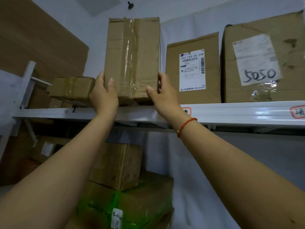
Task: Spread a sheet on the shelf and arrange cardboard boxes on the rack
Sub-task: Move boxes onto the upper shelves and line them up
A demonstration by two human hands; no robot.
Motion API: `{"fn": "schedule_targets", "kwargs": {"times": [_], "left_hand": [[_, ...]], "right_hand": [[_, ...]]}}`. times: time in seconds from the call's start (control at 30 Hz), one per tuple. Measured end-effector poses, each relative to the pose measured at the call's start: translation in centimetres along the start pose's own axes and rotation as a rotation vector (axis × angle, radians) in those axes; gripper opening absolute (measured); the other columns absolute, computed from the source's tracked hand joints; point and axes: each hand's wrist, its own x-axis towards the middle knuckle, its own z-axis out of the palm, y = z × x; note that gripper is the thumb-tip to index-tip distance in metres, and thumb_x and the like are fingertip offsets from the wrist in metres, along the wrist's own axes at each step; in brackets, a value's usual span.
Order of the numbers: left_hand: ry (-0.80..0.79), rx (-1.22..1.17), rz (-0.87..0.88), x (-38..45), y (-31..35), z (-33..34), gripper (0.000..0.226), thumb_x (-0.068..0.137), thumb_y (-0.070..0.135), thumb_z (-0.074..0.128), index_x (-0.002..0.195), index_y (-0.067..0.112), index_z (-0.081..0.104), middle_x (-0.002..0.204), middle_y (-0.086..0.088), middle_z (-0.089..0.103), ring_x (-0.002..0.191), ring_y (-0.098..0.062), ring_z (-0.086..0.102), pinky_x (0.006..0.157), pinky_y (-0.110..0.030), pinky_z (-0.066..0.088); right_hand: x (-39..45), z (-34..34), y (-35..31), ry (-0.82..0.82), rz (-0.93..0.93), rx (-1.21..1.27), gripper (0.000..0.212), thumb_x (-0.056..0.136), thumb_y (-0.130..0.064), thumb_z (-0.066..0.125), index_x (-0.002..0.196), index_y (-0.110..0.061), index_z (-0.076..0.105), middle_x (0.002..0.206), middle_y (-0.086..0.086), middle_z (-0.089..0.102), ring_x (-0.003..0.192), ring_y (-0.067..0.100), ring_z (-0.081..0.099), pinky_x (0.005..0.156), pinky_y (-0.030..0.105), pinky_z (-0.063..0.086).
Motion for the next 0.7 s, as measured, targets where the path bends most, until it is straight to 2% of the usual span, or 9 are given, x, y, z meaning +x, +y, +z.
{"fn": "schedule_targets", "kwargs": {"times": [0.1,0.23,0.37,0.5,0.7], "left_hand": [[-0.045,0.123,-0.002,0.0,-0.4,1.0,0.047,0.104,0.029,0.035,0.150,0.020,0.033,0.149,-0.001,0.044,0.134,-0.018,0.044,0.111,-0.033,0.035],[-0.125,0.293,-0.011,-0.1,-0.8,2.3,0.050,0.104,0.035,0.027,0.153,0.026,0.021,0.149,-0.007,0.041,0.131,-0.025,0.044,0.103,-0.037,0.036],[-0.189,0.362,-0.084,-0.5,-1.6,3.0,0.051,0.102,0.043,0.026,0.152,0.035,0.018,0.138,-0.014,0.036,0.117,-0.030,0.046,0.088,-0.037,0.036],[-0.245,0.439,-0.094,-0.9,-2.4,3.1,0.052,0.101,0.045,0.027,0.151,0.036,0.018,0.140,-0.014,0.034,0.121,-0.030,0.042,0.093,-0.042,0.038],[-0.354,0.565,-0.103,-1.2,-3.7,3.8,0.053,0.100,0.047,0.022,0.152,0.034,0.018,0.145,-0.017,0.034,0.130,-0.034,0.037,0.109,-0.049,0.030]], "right_hand": [[-0.1,0.0,0.5,0.012,-0.022,-0.130,0.055,0.092,-0.014,0.059,0.141,-0.011,0.036,0.137,0.008,0.053,0.124,0.023,0.051,0.104,0.029,0.039],[-0.3,0.4,0.8,-0.005,-0.092,-0.407,0.064,0.095,-0.020,0.055,0.150,-0.008,0.024,0.151,0.012,0.037,0.136,0.027,0.038,0.109,0.032,0.029],[-0.5,1.0,1.1,-0.062,-0.179,-0.639,0.055,0.095,-0.023,0.052,0.146,-0.014,0.031,0.140,0.014,0.044,0.124,0.033,0.045,0.098,0.037,0.036],[-0.9,1.7,1.2,-0.067,-0.195,-0.795,0.038,0.095,-0.028,0.048,0.129,-0.013,0.046,0.122,0.017,0.050,0.109,0.036,0.052,0.086,0.037,0.041],[-1.2,2.3,1.7,-0.059,-0.195,-0.874,0.035,0.095,-0.028,0.045,0.112,-0.002,0.059,0.118,0.021,0.052,0.108,0.035,0.048,0.092,0.036,0.037]]}}
